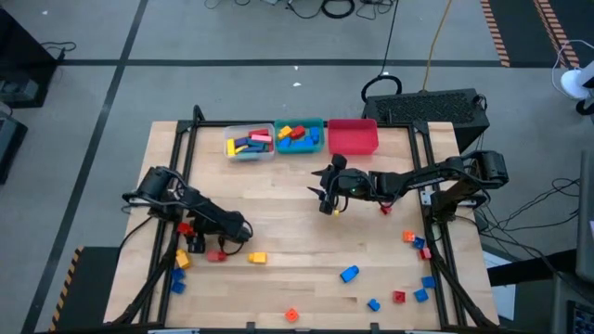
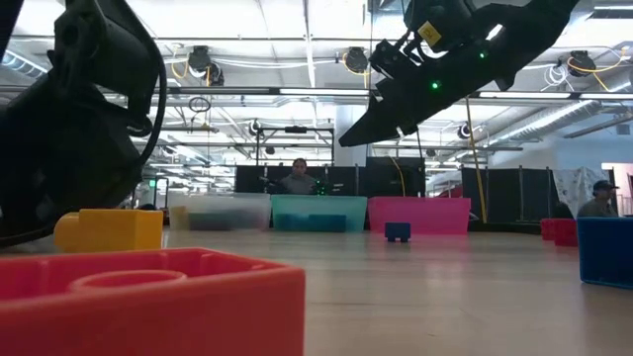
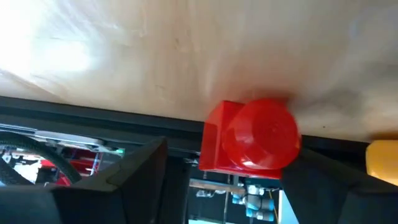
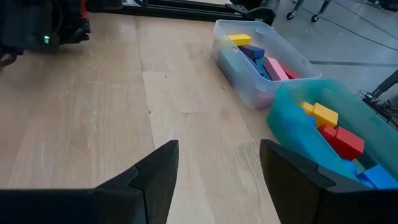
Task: Sort blocks by size
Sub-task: Put the red 1 stud game piece into the green bin
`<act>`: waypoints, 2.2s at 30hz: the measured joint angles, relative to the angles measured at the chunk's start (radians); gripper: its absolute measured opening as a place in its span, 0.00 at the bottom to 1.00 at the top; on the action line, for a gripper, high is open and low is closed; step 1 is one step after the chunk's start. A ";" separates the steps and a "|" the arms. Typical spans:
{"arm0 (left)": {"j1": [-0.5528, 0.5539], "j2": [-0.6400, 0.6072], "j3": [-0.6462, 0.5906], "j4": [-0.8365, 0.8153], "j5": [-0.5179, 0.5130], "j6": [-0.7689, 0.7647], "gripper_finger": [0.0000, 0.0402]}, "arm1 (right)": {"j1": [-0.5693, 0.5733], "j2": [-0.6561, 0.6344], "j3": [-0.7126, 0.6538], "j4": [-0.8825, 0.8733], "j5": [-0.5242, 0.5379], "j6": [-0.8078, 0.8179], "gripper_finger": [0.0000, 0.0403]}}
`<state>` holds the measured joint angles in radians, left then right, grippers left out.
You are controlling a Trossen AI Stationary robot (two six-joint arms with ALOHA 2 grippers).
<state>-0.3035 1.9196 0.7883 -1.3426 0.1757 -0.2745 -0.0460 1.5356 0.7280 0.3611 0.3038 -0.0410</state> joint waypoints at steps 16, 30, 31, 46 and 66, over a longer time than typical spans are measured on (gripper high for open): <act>0.028 -0.035 0.001 0.023 -0.015 -0.067 0.35 | 0.000 0.000 0.000 0.000 0.000 0.003 0.52; 0.158 -0.219 0.174 0.070 -0.175 -0.086 0.35 | 0.000 0.000 0.000 0.001 0.000 0.003 0.52; 0.175 -0.224 0.191 0.084 -0.196 -0.080 0.35 | 0.000 0.000 0.000 0.001 0.000 0.003 0.52; 0.410 -0.230 0.353 0.532 -0.333 0.218 0.35 | 0.000 0.000 0.000 0.000 0.000 0.003 0.52; 0.787 -0.230 0.399 1.030 -0.273 0.340 0.38 | 0.000 0.000 0.000 0.000 0.001 0.000 0.52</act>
<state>0.4839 1.6897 1.1873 -0.3124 -0.0971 0.0659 -0.0460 1.5356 0.7280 0.3614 0.3046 -0.0413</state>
